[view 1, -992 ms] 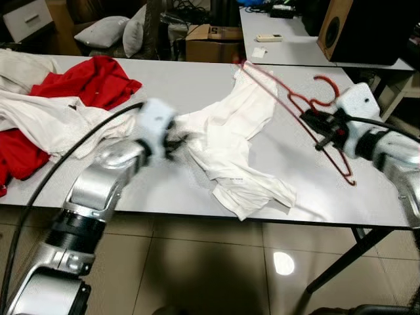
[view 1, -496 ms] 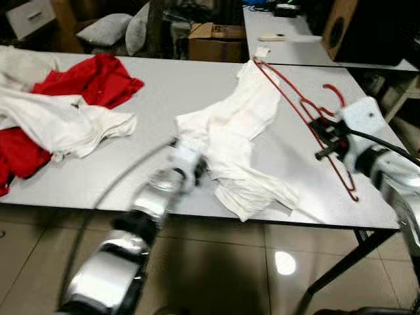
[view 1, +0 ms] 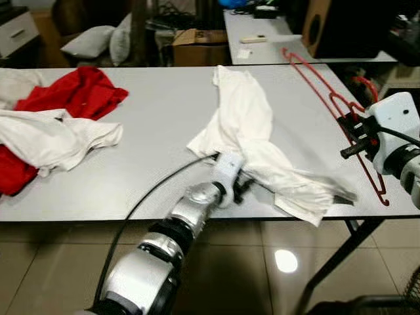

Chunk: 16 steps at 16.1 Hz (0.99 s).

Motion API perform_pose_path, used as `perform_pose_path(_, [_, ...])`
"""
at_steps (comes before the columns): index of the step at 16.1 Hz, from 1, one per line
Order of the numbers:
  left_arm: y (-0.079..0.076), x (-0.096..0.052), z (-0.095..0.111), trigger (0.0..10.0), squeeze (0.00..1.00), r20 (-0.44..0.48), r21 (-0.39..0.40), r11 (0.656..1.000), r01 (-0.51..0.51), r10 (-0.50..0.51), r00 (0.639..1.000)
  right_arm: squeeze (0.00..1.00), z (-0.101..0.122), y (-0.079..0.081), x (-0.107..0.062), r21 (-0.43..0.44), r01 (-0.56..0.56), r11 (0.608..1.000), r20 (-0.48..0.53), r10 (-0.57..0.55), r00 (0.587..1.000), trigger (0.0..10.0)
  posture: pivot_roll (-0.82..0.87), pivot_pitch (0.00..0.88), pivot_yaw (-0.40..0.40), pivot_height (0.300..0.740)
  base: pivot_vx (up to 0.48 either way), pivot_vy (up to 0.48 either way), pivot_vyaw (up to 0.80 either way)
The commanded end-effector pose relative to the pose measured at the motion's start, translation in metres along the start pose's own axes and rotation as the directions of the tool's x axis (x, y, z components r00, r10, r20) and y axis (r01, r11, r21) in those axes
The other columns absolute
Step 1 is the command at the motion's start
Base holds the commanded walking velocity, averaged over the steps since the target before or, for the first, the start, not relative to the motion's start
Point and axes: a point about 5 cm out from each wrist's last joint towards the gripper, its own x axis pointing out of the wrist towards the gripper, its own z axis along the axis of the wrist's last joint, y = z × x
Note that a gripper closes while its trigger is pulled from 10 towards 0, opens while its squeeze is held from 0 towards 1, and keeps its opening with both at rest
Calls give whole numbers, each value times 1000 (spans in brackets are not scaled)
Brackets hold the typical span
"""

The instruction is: Hang hanger

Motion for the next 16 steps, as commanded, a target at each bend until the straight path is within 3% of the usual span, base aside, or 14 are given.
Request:
perform_pose_path(1, [15, -4, 10, 10000, 0, 50, -1, 999, -39, 39, 998, 0, 4, 1, -2, 24, 6, 1000, 16, -6, 1000, 10000, -124, 0, 49, 740, 0, 0, 0])
perform_pose_path(2, [31, -13, 14, 10000, 0, 104, -20, 998, -53, 55, 993, 0, 4, 5, 0, 83, 7, 996, 36, -10, 999, 10000, -103, 0, 41, 740, 0, 0, 0])
perform_pose_path(4, [67, -46, 27, 10000, 0, 258, -30, 996, -85, 90, 962, 0, -1, 21, 2, 265, 18, 964, 63, -36, 997, 10000, -53, 0, 36, 740, 0, 0, 0])
perform_pose_path(5, [80, -59, 30, 10000, 0, 270, -40, 987, -157, 162, 949, 0, -3, 30, 2, 316, 4, 949, 66, -26, 998, 10000, -42, 0, 40, 740, 0, 0, 0])
perform_pose_path(7, [94, -101, 46, 10000, 0, 377, 27, 960, -278, 248, 893, 0, -1, 50, -3, 436, 1, 900, 117, -58, 991, 10000, -19, 0, 31, 740, 0, 0, 0])
perform_pose_path(9, [92, -131, 51, 10000, 0, 421, -5, 933, -359, 327, 846, 0, -15, 67, -10, 478, 70, 876, 22, -92, 996, 10000, 11, 0, 9, 740, 0, 122, 0])
perform_pose_path(10, [86, -141, 48, 10000, 0, 412, -9, 923, -384, 353, 840, 0, -25, 77, -15, 459, 93, 884, -31, -89, 996, 10000, 22, 0, 11, 740, 0, 472, 0])
perform_pose_path(11, [84, -143, 47, 10000, 0, 406, -10, 921, -390, 361, 840, 0, -29, 79, -16, 451, 102, 887, -51, -89, 995, 10000, 22, 0, 11, 740, 0, 480, 0])
perform_pose_path(13, [67, -154, 34, 10000, 0, 340, -51, 913, -405, 397, 852, 0, -36, 89, -19, 530, 118, 840, -96, -79, 992, 10000, 35, 0, 26, 740, 0, 480, 0])
perform_pose_path(14, [65, -154, 28, 10000, 0, 313, -34, 908, -418, 407, 858, 0, -37, 88, -17, 489, 175, 855, -128, -128, 983, 10000, 33, 0, 17, 740, 0, 480, 0])
perform_pose_path(16, [57, -153, 27, 10000, 0, 281, -30, 909, -417, 408, 869, 0, -35, 95, -15, 494, 90, 865, -91, -51, 995, 10000, 36, 0, 8, 740, 0, 480, 0])
